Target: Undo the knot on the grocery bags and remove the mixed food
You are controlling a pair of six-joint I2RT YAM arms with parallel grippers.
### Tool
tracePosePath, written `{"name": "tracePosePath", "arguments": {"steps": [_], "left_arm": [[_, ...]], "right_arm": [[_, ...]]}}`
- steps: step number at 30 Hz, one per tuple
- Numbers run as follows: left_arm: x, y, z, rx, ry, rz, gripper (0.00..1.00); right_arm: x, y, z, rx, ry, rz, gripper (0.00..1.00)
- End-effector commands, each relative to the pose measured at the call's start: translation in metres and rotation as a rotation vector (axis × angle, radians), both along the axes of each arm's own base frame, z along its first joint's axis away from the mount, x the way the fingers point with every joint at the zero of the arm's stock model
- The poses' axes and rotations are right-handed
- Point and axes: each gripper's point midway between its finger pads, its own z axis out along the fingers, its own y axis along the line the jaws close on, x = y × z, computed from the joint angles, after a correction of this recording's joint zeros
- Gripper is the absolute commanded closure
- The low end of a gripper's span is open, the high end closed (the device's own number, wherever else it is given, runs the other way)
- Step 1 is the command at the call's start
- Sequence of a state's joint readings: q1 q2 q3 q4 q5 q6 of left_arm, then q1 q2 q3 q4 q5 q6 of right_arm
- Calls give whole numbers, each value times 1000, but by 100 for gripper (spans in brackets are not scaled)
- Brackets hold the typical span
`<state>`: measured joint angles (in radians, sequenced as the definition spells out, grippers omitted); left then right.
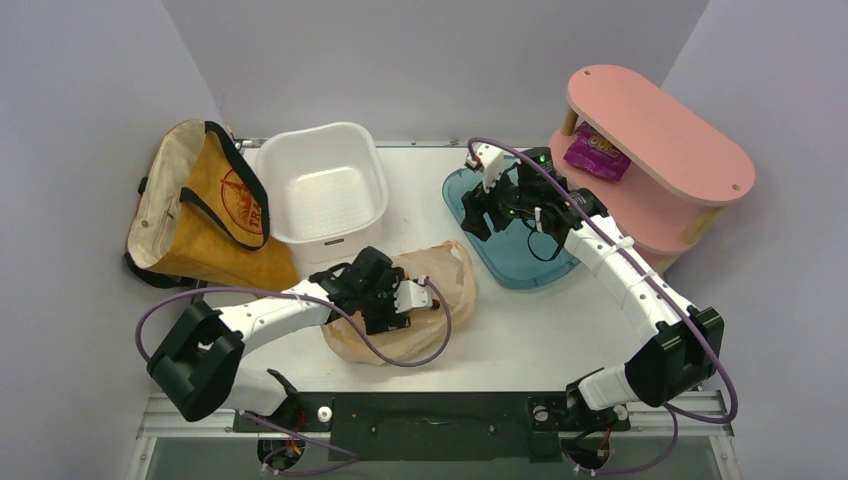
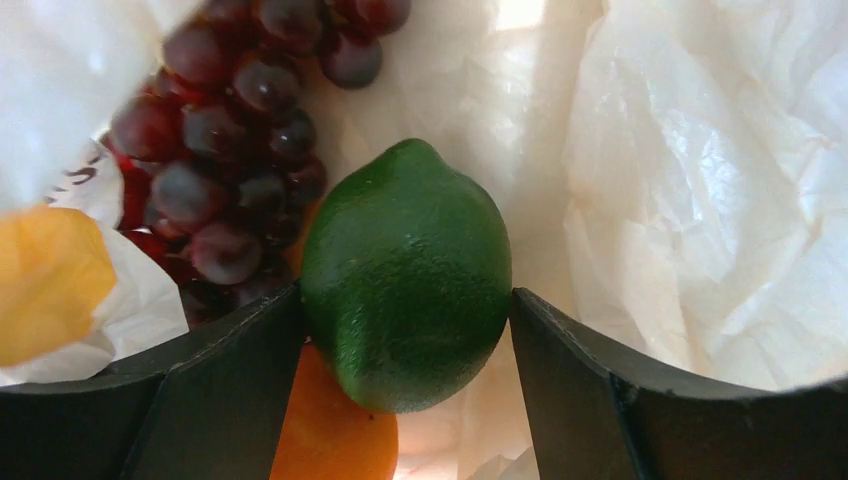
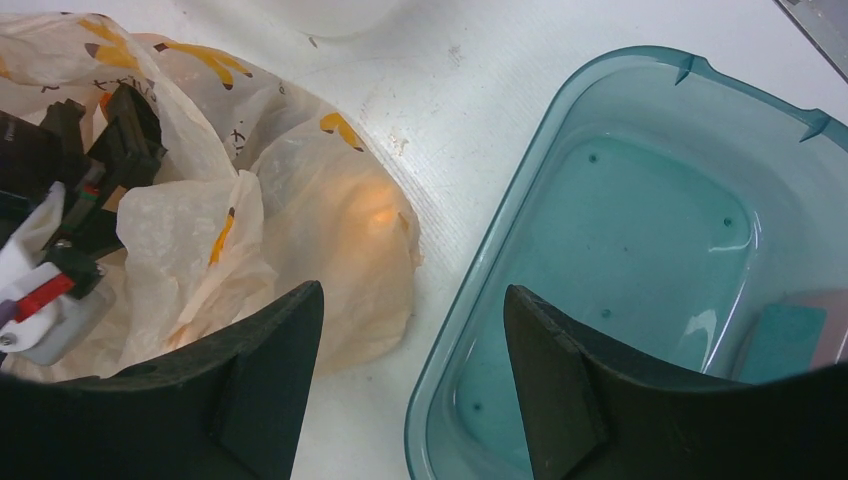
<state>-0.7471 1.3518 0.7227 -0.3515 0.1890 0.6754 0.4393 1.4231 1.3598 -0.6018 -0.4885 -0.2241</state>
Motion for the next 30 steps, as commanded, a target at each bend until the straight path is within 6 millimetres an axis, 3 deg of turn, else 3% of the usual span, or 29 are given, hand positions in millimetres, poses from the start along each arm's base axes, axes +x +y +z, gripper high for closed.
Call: {"name": "tracePosePath", "arguments": {"steps": [1, 5, 7, 12, 16, 22, 27, 30], "left_arm": [[9, 2, -13, 28, -6, 16, 30], [15, -1, -16, 31, -1, 31, 35], [18, -7, -5, 7, -6, 40, 46], [16, -22, 45, -124, -39, 28, 62], [-3, -27, 92, -244, -80, -45, 65], [-30, -18, 142, -297, -42, -93, 69], [-16, 6, 188, -361, -35, 29, 69], [23, 32, 211, -417, -44, 200, 69]], "right_arm": [[4, 7, 16, 27, -37, 27, 38], [2, 6, 16, 26, -36, 29, 38], [1, 4, 16, 23, -37, 29, 38], [-1, 3, 17, 22, -42, 31, 38], [-2, 1, 19, 24, -47, 28, 39], [-5, -2, 27, 38, -60, 16, 39], [-8, -1, 34, 63, -59, 10, 39], [-8, 1, 36, 75, -60, 9, 39]]}}
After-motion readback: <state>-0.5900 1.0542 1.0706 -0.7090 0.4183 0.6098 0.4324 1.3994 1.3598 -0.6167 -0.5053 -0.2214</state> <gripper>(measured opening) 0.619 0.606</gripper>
